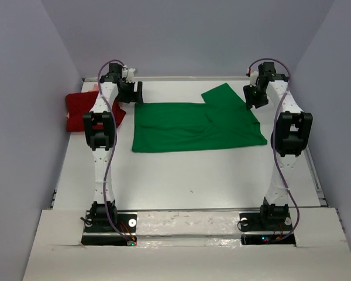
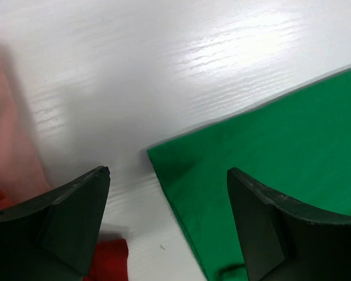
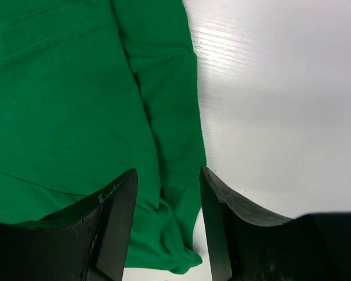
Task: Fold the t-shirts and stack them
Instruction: Grap the side of the flattened tshirt furthest away from the robot with both arms
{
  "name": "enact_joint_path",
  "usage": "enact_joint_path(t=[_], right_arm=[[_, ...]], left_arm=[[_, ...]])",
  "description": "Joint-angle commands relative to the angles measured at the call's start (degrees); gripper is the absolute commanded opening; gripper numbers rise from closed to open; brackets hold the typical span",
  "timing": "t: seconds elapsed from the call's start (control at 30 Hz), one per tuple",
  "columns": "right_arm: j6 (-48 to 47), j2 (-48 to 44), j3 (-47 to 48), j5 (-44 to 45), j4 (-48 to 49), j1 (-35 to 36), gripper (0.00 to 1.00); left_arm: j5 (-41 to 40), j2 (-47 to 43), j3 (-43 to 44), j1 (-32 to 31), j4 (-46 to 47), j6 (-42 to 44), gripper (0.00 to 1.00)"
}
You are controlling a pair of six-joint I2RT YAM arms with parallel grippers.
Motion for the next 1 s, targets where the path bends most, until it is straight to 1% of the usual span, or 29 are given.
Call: enact_joint_path(t=[0.0, 0.13, 0.43, 0.5, 0.6, 0.63, 0.73, 0.8, 0.87, 0.93, 0.97], right_arm=[[-0.57, -3.9, -0.05, 0.25, -0.16, -0.35, 0.52], [-0.57, -3.55, 0.48, 0.69, -0.42, -0.35, 0.52], [-0.75, -3.29, 0.22, 0.69, -0.51, -0.35, 0.51], [-0.66, -3.11, 0.13, 0.43, -0.51, -0.35, 0.51], [-0.57, -3.03, -0.05, 0.08, -0.6, -0.35, 0.51], [-0.57, -3.03, -0.05, 0.07, -0.6, -0.35, 0.51], [-0.75, -3.03, -0.05, -0.19, -0.6, -0.35, 0.5], [-0.75, -3.03, 0.13, -0.45, -0.68, -0.35, 0.5], [-0.84, -2.85, 0.13, -0.54, -0.77, -0.35, 0.5], [-0.75, -2.59, 0.04, -0.54, -0.86, -0.35, 0.5], [-0.84, -2.59, -0.05, -0.63, -0.86, -0.35, 0.5]], left_arm=[[5.23, 0.87, 2.55, -0.06, 0.08, -1.67, 0.89], [6.11, 1.57, 2.64, -0.06, -0.36, -2.02, 0.82], [3.65, 2.19, 2.29, 0.03, -1.5, -1.41, 0.8], [4.0, 2.45, 2.2, 0.03, -1.59, -1.32, 0.74], [3.65, 2.72, 2.38, -0.23, -1.76, -0.97, 0.74], [3.04, 2.63, 2.38, -0.58, -1.94, -0.62, 0.71], [2.42, 2.63, 2.38, -0.85, -2.03, -0.27, 0.68], [1.63, 2.72, 2.47, -1.11, -1.77, -0.53, 0.64], [1.02, 2.63, 2.47, -1.2, -1.76, -0.44, 0.54], [0.75, 2.89, 2.47, -1.38, -1.68, -0.53, 0.48], [0.75, 2.98, 2.55, -1.46, -1.76, -0.61, 0.43]])
